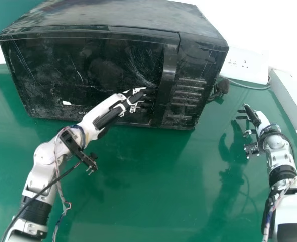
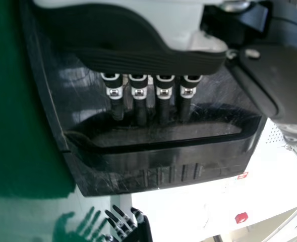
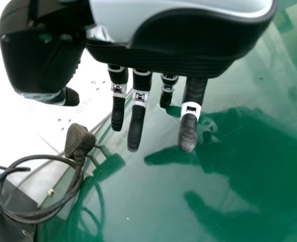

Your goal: Open the door of oven

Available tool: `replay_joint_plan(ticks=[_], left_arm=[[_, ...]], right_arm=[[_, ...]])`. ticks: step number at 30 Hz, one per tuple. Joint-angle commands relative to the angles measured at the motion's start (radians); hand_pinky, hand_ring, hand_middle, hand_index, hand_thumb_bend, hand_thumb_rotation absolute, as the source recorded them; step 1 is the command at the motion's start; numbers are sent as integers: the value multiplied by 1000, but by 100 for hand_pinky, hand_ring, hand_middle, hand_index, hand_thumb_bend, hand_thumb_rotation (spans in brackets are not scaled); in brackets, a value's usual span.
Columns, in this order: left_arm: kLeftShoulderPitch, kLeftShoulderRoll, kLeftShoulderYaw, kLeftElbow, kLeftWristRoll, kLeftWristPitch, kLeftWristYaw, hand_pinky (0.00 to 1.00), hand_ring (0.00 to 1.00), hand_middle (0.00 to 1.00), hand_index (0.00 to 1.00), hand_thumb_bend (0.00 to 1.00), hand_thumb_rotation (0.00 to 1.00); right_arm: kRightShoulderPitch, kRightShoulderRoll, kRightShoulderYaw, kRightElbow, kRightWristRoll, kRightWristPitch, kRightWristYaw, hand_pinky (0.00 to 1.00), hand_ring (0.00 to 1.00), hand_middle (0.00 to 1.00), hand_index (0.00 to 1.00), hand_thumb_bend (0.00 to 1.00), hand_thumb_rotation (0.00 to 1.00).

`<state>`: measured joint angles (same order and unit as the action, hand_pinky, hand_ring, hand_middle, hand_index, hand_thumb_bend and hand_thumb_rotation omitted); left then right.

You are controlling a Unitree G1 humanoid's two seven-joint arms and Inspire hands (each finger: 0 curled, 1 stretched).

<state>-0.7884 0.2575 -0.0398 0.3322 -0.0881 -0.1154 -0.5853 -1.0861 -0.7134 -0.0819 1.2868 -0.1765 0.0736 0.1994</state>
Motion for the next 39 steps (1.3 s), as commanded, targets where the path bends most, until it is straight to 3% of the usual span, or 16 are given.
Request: replay_joint_plan(ticks=[1,5,7,10,14,15,17,21,23,25,29,31,33,39], left_arm=[[-12,-14,-19,21,17,-4,15,88,100,100,100,100,93],[-24,-19,-22,42,22,-18,11,88,100,100,100,100,93],[-31,-21,-24,53,24,-27,10,88,100,100,100,100,93],[-31,-25,-26,44,21,-11,7,87,100,100,100,100,93],[-34,-28,-30,64,26,-37,-2,85,100,100,100,100,94],[-35,-30,-31,68,28,-40,1,84,100,100,100,100,94],[-40,-34,-32,75,30,-43,6,82,100,100,100,100,95],[-48,-43,-28,79,18,-32,2,84,100,100,100,100,95],[-52,-50,-27,85,22,-29,10,83,100,100,100,100,94],[-53,-54,-28,85,29,-23,17,82,100,100,100,100,94],[-59,-64,-26,93,30,-22,23,84,100,100,100,100,93],[-64,-67,-25,102,31,-25,26,86,100,100,100,100,93],[-69,-68,-25,110,33,-24,28,86,100,100,100,100,92],[-82,-71,-25,138,34,-25,29,90,100,100,100,100,91]], right_arm=[[108,75,27,72,-22,81,54,64,70,72,81,53,38],[107,72,47,72,-38,73,63,70,75,76,83,52,40],[107,73,30,73,-22,82,65,67,72,73,83,52,40],[108,73,43,72,-35,79,65,69,75,76,83,53,40],[108,73,49,74,-42,79,64,59,66,69,81,54,43],[109,76,25,74,-19,85,54,59,66,69,81,54,40],[111,81,-2,73,6,90,45,66,71,71,82,55,32],[108,80,11,73,-5,101,50,67,70,68,82,54,38],[111,81,1,73,5,95,43,70,75,76,85,55,34],[114,78,22,73,-17,82,56,69,75,77,84,55,37],[116,81,-6,74,13,90,52,51,58,62,76,54,31],[119,80,-4,73,8,83,50,62,70,73,82,56,31],[120,80,0,73,1,82,44,60,67,70,81,56,34],[113,78,13,74,-10,90,62,68,71,69,79,55,39]])
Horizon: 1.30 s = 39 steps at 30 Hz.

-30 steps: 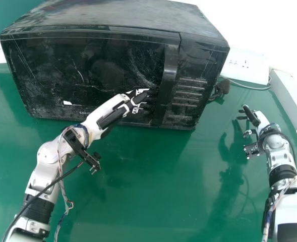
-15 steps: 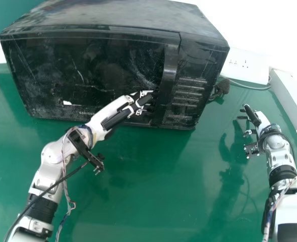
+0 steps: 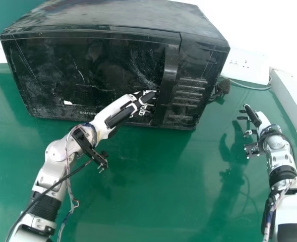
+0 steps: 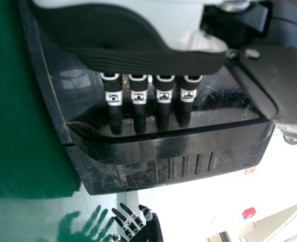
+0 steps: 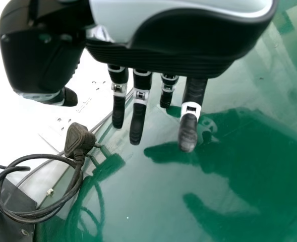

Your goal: Open the door of oven

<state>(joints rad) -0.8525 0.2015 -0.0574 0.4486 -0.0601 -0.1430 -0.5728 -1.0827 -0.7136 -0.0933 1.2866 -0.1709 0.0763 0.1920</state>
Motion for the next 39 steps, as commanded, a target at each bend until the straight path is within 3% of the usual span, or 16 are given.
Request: replay_joint_plan(ticks=[1,3,7,12,15,18,21,25,28,31,33,35,36,37,38,39], left_arm=[[-19,-15,-8,23,8,2,18,91,100,100,100,100,91],[-21,-13,-11,22,13,2,21,96,100,100,100,100,92],[-25,-14,-16,17,25,11,34,100,100,100,100,100,93],[-36,-21,-14,41,21,12,30,100,100,100,100,100,92],[-41,-22,-21,49,34,4,39,97,100,99,100,100,94],[-50,-25,-23,61,40,2,41,94,100,99,99,100,94],[-57,-30,-23,72,42,3,45,95,100,99,100,100,94],[-65,-34,-24,85,43,1,44,94,100,99,99,100,94],[-71,-39,-26,93,43,5,46,93,100,99,99,100,94],[-76,-44,-26,99,37,7,38,94,100,99,99,100,93],[-79,-47,-27,103,32,8,30,92,100,99,99,100,93],[-82,-49,-29,108,30,8,22,87,100,100,99,100,93],[-85,-50,-31,110,32,7,19,86,100,100,100,100,93],[-86,-50,-33,112,33,7,18,84,99,100,99,100,93],[-88,-51,-34,115,34,6,15,83,99,100,99,100,93],[-90,-53,-34,118,32,3,11,82,98,100,99,100,93]], right_arm=[[108,79,19,74,-11,92,66,63,67,66,78,55,38],[106,82,9,73,0,99,59,59,64,64,79,56,35],[110,83,5,73,2,91,52,79,80,81,85,55,37],[108,81,23,71,-16,80,63,59,67,69,82,54,36],[106,80,28,72,-21,82,68,78,82,82,86,55,40],[103,83,10,73,-4,92,54,80,84,85,89,54,40],[103,85,8,73,-2,101,53,65,70,70,82,54,39],[107,79,55,72,-50,74,62,61,67,69,82,53,39],[117,56,203,64,-195,-6,38,72,81,80,81,60,62],[148,46,72,61,-62,-55,84,58,73,75,80,39,31],[159,40,108,58,-95,-96,76,61,76,78,81,35,55],[157,37,169,52,-155,-127,35,60,80,83,84,46,25],[147,21,172,49,-156,-168,65,59,81,84,85,46,22],[138,10,170,48,-152,-192,90,63,81,84,84,41,39],[173,-13,272,22,-284,-279,-183,64,81,84,84,40,46],[191,-25,477,10,-520,-181,-467,50,63,69,75,36,43]])
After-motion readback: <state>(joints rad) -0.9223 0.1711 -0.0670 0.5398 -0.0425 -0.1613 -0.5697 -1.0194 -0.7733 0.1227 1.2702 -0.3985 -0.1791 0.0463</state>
